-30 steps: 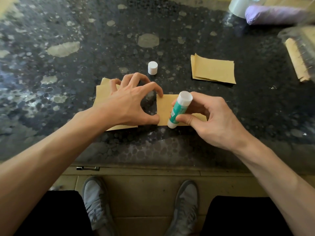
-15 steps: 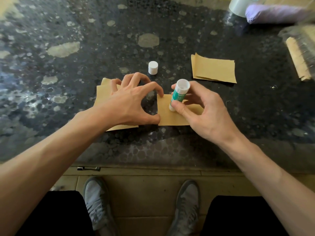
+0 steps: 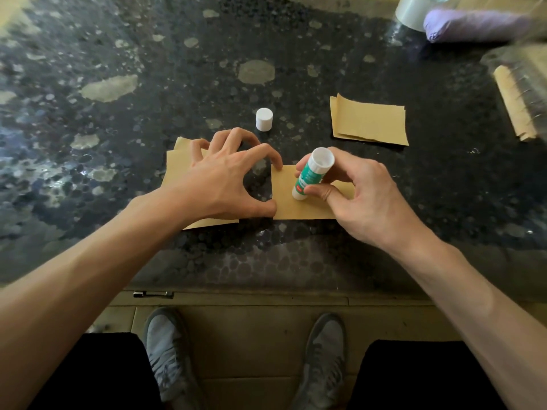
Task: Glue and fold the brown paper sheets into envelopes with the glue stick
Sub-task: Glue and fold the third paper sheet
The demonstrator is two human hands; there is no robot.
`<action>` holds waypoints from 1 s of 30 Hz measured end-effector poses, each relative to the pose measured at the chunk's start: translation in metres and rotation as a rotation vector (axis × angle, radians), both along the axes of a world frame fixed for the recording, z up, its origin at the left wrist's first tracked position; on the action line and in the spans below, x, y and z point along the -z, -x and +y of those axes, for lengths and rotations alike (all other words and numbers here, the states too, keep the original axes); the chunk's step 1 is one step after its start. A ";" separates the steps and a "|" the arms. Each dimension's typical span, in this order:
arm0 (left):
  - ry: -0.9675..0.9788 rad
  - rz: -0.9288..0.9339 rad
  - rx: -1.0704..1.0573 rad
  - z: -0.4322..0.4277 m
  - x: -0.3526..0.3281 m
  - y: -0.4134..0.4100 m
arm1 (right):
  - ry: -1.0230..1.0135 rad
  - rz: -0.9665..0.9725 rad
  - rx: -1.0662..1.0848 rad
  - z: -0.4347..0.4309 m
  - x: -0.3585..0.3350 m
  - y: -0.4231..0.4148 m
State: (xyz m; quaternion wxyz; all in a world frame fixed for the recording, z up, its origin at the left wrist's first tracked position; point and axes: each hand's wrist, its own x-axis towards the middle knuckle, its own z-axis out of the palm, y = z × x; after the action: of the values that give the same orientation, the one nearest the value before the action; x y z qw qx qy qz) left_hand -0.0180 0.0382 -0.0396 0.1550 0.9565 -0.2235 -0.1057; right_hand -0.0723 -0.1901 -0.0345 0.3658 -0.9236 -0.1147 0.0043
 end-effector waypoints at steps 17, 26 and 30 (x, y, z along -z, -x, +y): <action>-0.013 0.007 -0.005 -0.001 0.000 -0.001 | 0.060 -0.038 0.044 -0.005 -0.002 0.017; -0.007 0.010 -0.003 -0.001 -0.001 0.000 | -0.023 0.042 -0.007 -0.010 -0.006 0.020; 0.009 -0.007 -0.011 -0.001 -0.001 0.001 | -0.336 0.170 0.042 -0.019 -0.007 0.021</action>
State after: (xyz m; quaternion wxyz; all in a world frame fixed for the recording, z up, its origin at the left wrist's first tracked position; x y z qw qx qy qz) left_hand -0.0191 0.0369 -0.0383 0.1593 0.9573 -0.2193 -0.1004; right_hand -0.0928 -0.2089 -0.0280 0.5235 -0.8479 -0.0631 0.0555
